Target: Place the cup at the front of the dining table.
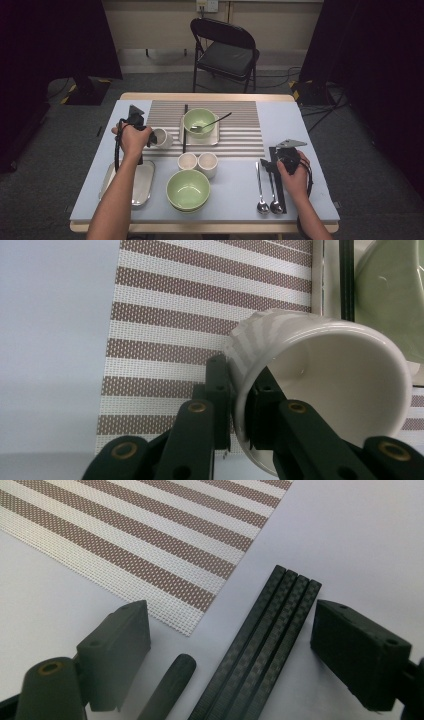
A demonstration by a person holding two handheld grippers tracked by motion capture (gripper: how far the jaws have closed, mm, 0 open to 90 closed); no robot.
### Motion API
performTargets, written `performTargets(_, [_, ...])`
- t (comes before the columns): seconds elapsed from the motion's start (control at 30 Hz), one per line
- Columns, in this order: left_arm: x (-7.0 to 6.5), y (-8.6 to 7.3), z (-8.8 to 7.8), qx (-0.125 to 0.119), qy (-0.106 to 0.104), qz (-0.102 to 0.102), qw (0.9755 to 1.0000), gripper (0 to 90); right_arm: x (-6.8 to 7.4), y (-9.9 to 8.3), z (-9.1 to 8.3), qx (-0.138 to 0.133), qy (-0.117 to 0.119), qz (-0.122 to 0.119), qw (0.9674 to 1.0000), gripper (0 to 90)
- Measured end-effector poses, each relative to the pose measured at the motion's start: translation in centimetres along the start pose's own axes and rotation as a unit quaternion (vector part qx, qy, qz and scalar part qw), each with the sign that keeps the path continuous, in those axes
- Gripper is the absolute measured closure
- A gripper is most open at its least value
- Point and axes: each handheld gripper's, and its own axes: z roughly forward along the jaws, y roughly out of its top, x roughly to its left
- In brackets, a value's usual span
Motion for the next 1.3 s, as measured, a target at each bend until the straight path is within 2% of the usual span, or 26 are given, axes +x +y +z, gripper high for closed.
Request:
performTargets(0.17, [-0.05, 0.05, 0.2, 0.0, 0.004, -0.006, 1.0, 82.8, 0.01, -0.01, 0.0, 0.0, 0.0, -0.001, 1.0, 15.1])
performTargets(0.6, [-0.01, 0.25, 0.64, 0.004, 0.007, 0.001, 1.0, 82.8, 0.0, -0.01, 0.0, 0.0, 0.0, 0.0, 1.0, 15.1])
performTargets(0.63, [-0.06, 0.27, 0.71, 0.001, 0.009, -0.005, 1.0, 82.8, 0.01, -0.01, 0.0, 0.0, 0.0, 0.0, 1.0, 15.1])
performTargets(0.67, [0.08, 0.29, 0.66, 0.004, 0.008, 0.001, 1.0, 82.7, 0.0, 0.0, 0.0, 0.0, 0.0, 0.0, 1.0, 15.1])
performTargets(0.77, [0.09, 0.35, 0.73, 0.002, 0.011, -0.004, 0.9999, 82.8, 0.01, -0.01, 0.0, 0.0, 0.0, 0.0, 1.0, 15.1])
performTargets(0.8, [-0.02, 0.36, 0.83, -0.004, 0.012, -0.011, 0.9999, 82.7, 0.0, -0.01, 0.0, 0.0, 0.0, 0.0, 1.0, 15.1])
performTargets(1.03, [-0.01, 0.53, 0.85, -0.001, 0.014, -0.005, 0.9999, 82.7, 0.0, 0.0, 0.0, 0.0, 0.0, 0.0, 1.0, 15.1])
performTargets(1.13, [-0.1, 0.56, 0.95, -0.004, 0.016, -0.008, 0.9998, 82.7, 0.0, -0.01, 0.0, 0.0, 0.0, -0.001, 1.0, 15.1])
performTargets(1.2, [-0.05, 0.59, 0.9, -0.002, 0.016, -0.003, 0.9999, 82.7, 0.0, 0.0, 0.0, 0.0, 0.0, 0.0, 1.0, 15.1])
performTargets(1.3, [-0.17, 0.6, 1.02, -0.01, 0.018, -0.009, 0.9998, 82.6, 0.0, 0.0, 0.0, 0.0, 0.0, 0.0, 1.0, 15.1])
